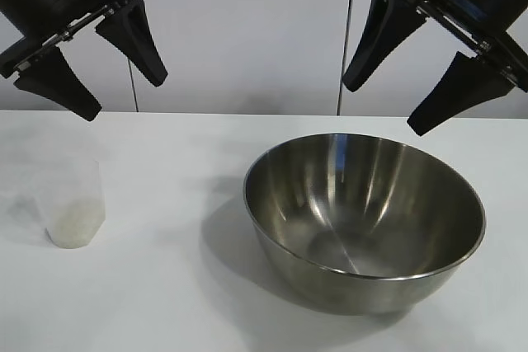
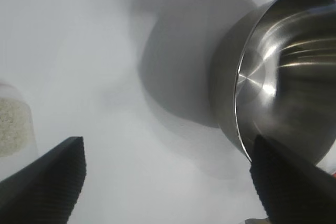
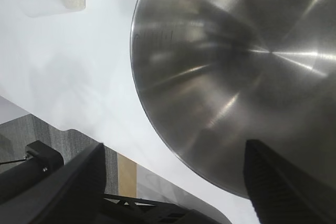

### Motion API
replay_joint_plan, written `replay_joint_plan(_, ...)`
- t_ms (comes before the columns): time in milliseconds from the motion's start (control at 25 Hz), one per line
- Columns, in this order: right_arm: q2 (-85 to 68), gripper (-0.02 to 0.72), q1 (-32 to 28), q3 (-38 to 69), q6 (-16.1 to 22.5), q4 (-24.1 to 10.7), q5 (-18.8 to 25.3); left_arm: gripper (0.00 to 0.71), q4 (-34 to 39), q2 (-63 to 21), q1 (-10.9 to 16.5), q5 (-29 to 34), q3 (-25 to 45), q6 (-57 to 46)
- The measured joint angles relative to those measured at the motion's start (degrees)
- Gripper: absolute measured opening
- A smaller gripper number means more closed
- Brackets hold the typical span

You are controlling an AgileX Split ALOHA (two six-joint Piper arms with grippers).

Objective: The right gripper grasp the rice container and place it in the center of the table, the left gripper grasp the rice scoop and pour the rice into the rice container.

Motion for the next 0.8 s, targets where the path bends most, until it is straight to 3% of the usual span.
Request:
replay_joint_plan(200, 0.0, 0.503, 0.0, -0.2, -0.1, -0.2, 0.5, 0.619, 0.0, 0.0, 0.0, 0.0, 0.0, 0.0)
replay_joint_plan(280, 0.0, 0.503, 0.0, -1.5, -0.8, -2.0, 2.1, 0.619, 0.0, 0.0, 0.0, 0.0, 0.0, 0.0)
replay_joint_plan(360, 0.0, 0.503, -0.1, -4.0, -0.9, -6.6, 2.9, 0.619, 0.0, 0.0, 0.0, 0.0, 0.0, 0.0)
replay_joint_plan(480, -0.3, 0.503, -0.1, -6.0, 1.4, -20.0, 2.9, 0.619, 0.0, 0.0, 0.0, 0.0, 0.0, 0.0)
replay_joint_plan(600, -0.1, 0.503, -0.1, -5.8, 4.1, -31.1, 3.2, 0.619, 0.0, 0.0, 0.0, 0.0, 0.0, 0.0)
replay_joint_plan(680, 0.7, 0.503, -0.5, -5.3, 4.7, -33.0, 3.0, 0.619, 0.0, 0.0, 0.0, 0.0, 0.0, 0.0)
replay_joint_plan(800, 3.2, 0.503, -1.0, -4.1, 5.1, -32.2, 0.9, 0.619, 0.0, 0.0, 0.0, 0.0, 0.0, 0.0)
